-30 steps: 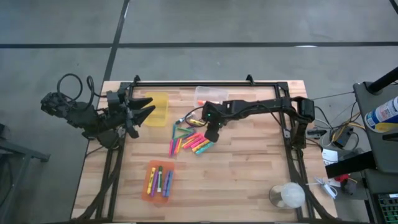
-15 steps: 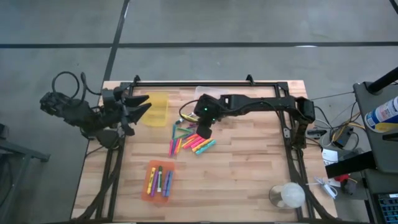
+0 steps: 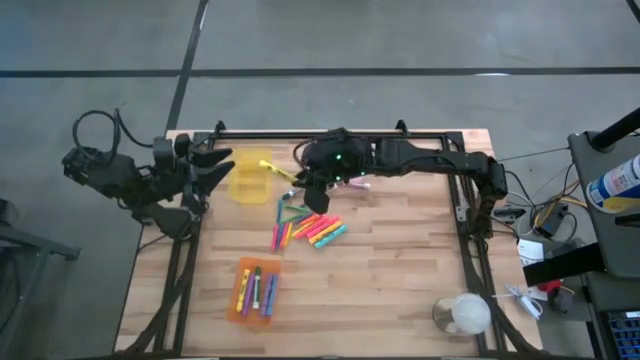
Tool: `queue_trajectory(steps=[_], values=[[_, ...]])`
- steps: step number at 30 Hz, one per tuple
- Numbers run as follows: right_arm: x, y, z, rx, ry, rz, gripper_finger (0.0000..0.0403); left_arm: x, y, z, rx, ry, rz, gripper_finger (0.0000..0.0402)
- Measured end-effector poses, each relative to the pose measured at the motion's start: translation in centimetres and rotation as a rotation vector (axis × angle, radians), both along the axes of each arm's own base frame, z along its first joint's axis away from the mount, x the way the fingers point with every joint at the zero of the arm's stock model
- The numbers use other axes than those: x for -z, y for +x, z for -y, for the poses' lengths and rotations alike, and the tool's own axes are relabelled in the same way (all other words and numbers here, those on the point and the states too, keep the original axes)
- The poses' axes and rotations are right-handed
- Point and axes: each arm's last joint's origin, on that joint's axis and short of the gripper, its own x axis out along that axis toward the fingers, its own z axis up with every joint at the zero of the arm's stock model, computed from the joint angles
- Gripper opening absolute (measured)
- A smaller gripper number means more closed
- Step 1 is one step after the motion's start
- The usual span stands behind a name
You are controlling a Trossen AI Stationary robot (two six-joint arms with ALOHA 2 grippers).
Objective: Pick & Place Markers
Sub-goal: Put the yellow highlighter into the orange bin
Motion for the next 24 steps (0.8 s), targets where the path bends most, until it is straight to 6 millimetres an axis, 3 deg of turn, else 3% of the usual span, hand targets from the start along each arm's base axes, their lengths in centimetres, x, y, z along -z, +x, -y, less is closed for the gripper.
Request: queue_trajectory(steps=[8,16,24], values=[[-4.8,-0.4,-0.4,-0.008,-0.012,0.192,0.0058,0.2,0.0,0.0,-0.004,0.036,-0.029,0.0172],[-6.7,-0.3,-1.7,-0.047,-0.036,0.322,0.0058,0.5,0.7,0.3,-0.012,0.037,-0.048,0.0172],[-6.7,0.3,-2.3,-0.074,-0.006,0.391,0.0058,0.6,2.6,1.1,-0.023,0.022,-0.038,0.0172]])
